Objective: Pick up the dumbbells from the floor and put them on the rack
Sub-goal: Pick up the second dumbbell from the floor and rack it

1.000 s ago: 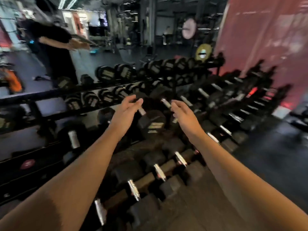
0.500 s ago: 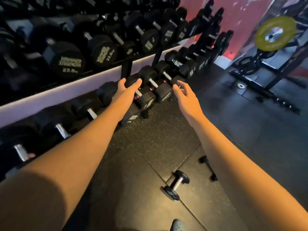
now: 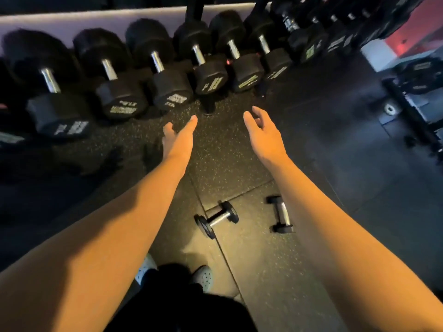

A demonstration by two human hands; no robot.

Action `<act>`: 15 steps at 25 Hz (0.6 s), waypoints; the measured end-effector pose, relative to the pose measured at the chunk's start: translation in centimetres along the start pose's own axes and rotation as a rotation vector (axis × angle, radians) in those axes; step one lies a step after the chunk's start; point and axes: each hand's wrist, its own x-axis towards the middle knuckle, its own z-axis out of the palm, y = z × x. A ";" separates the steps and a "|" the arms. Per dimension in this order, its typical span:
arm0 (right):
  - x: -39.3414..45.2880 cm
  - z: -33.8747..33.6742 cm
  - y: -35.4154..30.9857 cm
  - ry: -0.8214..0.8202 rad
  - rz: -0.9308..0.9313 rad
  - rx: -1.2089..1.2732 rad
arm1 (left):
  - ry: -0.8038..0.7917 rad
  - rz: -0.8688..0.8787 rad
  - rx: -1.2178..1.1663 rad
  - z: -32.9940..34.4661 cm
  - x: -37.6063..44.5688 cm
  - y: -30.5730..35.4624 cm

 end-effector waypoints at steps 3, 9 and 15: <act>1.6 1.2 5.6 -0.062 0.038 -0.004 | -0.014 -0.078 -0.039 0.4 1.2 -4.0; 7.2 6.1 19.1 -0.245 0.118 -0.061 | 0.178 -0.150 -0.048 3.7 5.4 -15.9; 11.6 13.3 35.4 -0.393 0.106 -0.180 | 0.319 -0.284 -0.016 8.9 12.2 -32.4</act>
